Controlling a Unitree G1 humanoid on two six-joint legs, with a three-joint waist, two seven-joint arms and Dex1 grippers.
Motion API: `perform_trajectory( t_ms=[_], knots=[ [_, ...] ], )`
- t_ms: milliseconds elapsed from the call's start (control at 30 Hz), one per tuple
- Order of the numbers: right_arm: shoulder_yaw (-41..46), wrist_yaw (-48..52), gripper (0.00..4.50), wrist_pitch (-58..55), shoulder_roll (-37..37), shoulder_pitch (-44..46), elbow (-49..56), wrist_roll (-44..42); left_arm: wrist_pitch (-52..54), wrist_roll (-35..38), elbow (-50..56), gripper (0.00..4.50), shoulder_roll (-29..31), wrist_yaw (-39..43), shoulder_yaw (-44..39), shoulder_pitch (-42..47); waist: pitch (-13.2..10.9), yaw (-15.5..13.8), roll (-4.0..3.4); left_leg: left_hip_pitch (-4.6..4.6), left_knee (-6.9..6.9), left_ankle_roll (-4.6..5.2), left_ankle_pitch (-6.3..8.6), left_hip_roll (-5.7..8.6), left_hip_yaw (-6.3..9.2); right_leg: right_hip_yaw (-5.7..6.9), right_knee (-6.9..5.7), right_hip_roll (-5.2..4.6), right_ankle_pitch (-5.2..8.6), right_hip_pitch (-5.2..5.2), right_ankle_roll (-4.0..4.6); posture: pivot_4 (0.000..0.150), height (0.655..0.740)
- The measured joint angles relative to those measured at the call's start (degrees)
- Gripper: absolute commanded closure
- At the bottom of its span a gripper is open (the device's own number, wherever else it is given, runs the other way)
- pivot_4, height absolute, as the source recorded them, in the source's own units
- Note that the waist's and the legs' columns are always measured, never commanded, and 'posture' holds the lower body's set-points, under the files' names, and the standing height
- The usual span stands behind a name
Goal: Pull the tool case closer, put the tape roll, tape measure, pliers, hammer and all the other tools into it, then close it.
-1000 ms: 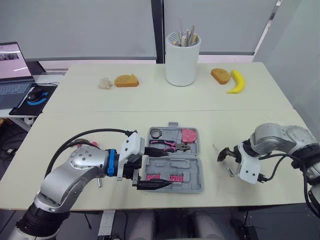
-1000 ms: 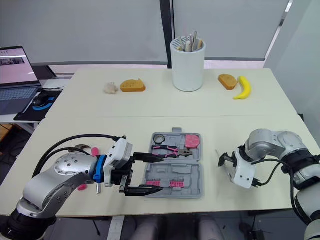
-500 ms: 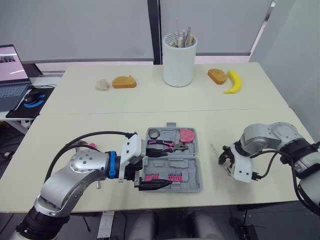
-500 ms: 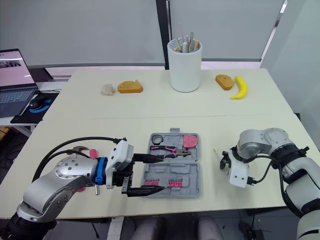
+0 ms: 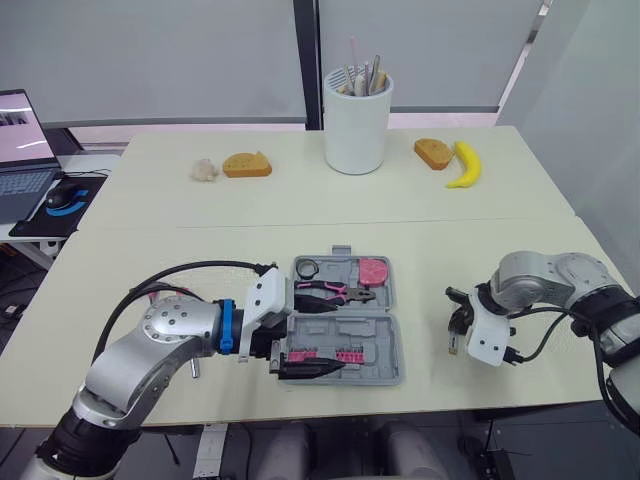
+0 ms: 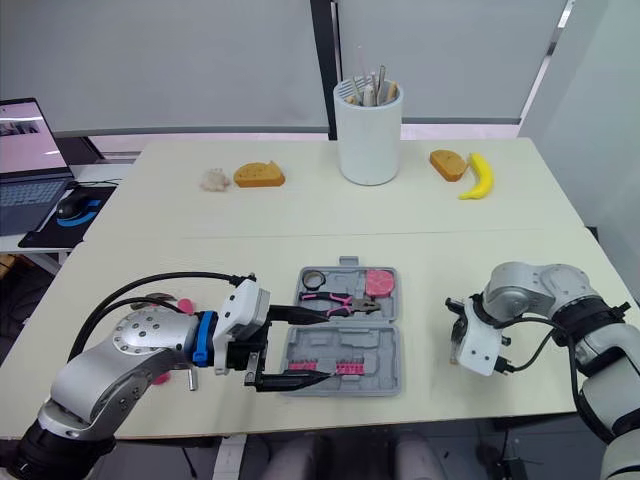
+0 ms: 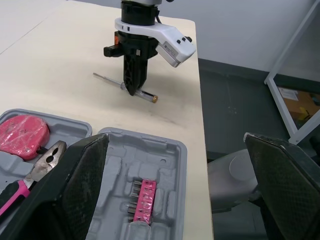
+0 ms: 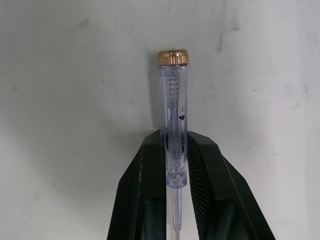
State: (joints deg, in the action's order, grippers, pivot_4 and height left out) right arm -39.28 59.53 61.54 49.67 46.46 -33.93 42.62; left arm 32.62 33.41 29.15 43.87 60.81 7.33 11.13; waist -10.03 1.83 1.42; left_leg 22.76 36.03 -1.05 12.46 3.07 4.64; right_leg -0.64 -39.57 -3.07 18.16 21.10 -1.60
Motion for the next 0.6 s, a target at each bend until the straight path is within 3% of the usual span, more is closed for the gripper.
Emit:
perform_trajectory(
  t_ms=[133, 267, 400, 600],
  knots=[
    [2.6, 3.0, 4.15, -6.9, 1.3, -3.9, 4.2, -6.2, -0.3, -0.1, -0.4, 0.0, -0.2, 0.1, 0.3, 0.6, 0.0, -0.1, 0.01, 0.05, 0.01, 0.01, 0.0, 0.01, 0.0, -0.01, 0.01, -0.01, 0.0, 0.04, 0.0, 0.15, 0.74],
    [8.5, 9.8, 4.15, -23.8, 2.9, -11.7, 14.0, -18.4, -0.3, -0.1, -0.5, 0.0, -0.2, 0.1, 0.7, 0.9, 0.0, -0.2, 0.0, 0.09, 0.01, 0.02, 0.01, 0.0, 0.02, 0.0, 0.01, -0.01, 0.0, 0.05, 0.0, 0.15, 0.74],
    [16.4, 17.6, 4.15, -55.1, 4.8, -20.1, 28.3, -30.7, -0.2, 0.0, -0.5, 0.0, -0.2, 0.0, 0.8, 0.9, 0.0, -0.3, 0.0, 0.11, 0.03, 0.05, 0.03, 0.0, 0.03, 0.0, 0.02, -0.03, 0.0, 0.05, 0.0, 0.15, 0.74],
    [26.3, 15.3, 4.15, -108.8, 0.2, -23.0, 44.2, -42.8, -0.2, 0.0, -0.6, 0.0, -0.2, 0.1, 0.8, 0.9, 0.0, -0.3, -0.01, 0.18, 0.0, 0.05, 0.03, -0.01, 0.08, 0.04, 0.04, -0.03, 0.0, 0.14, 0.0, 0.15, 0.74]
  ],
)
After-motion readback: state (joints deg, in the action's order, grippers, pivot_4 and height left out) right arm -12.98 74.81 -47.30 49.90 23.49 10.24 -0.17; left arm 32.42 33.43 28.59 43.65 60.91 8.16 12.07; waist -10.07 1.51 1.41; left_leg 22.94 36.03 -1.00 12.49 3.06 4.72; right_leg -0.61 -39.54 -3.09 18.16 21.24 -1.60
